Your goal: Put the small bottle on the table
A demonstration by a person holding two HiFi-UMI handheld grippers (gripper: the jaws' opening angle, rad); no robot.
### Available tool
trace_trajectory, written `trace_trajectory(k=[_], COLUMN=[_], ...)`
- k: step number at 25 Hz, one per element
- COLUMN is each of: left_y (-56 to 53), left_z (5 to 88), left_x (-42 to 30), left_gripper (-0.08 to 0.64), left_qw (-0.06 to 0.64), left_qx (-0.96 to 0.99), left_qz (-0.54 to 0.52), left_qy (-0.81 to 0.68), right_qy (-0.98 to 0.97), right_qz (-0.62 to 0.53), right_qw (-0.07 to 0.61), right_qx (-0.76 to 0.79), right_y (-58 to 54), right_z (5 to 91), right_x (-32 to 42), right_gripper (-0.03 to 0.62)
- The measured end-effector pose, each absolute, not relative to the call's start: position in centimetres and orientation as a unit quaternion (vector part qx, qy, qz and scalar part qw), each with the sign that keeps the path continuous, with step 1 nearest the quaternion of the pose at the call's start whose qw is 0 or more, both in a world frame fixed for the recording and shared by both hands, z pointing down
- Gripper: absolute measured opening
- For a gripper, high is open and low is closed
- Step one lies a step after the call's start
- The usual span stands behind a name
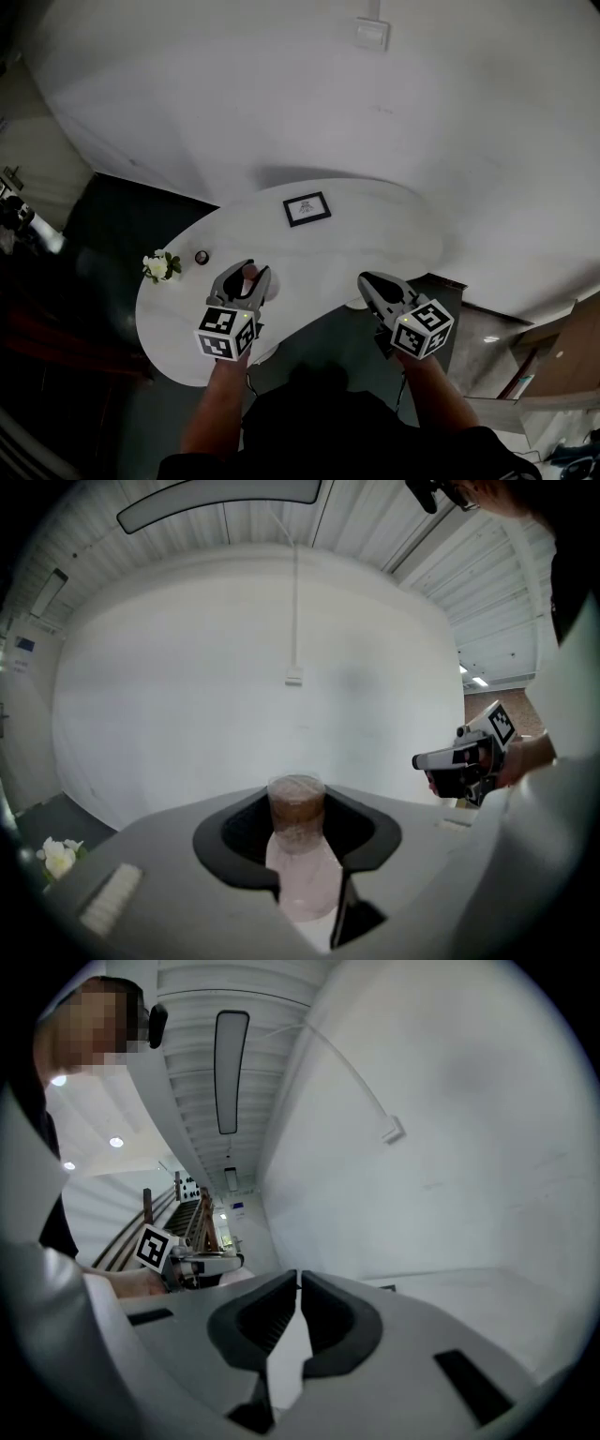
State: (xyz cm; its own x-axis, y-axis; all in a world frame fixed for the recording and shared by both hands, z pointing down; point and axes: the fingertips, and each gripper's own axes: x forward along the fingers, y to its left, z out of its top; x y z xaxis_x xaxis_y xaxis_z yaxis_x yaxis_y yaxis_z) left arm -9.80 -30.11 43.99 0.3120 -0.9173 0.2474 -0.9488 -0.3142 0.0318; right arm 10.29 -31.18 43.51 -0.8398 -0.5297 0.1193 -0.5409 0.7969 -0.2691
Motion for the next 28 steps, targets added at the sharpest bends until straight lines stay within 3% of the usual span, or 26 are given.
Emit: trace_trajectory(k=[11,28], left_y=[-31.7,-34.3], left_z=[45.1,50.9], left_x=[-14.5,-20.9], left_gripper=[0.146,0.146], left_qw=[0.076,0.133], left_qx=[0.811,0.775], left_qz=[0.089,0.113], left_qy=[-0.574,-0.608], right_qy=[-0.952,-0.966], right_qz=[0.131,0.151], right_qw=[0.031,0.064], right_qx=[0.274,0.198], right_y=[-34.2,-38.3], right_z=[42.7,46.2], right_x=[3.5,-5.2], right_gripper=[0.011,0.011])
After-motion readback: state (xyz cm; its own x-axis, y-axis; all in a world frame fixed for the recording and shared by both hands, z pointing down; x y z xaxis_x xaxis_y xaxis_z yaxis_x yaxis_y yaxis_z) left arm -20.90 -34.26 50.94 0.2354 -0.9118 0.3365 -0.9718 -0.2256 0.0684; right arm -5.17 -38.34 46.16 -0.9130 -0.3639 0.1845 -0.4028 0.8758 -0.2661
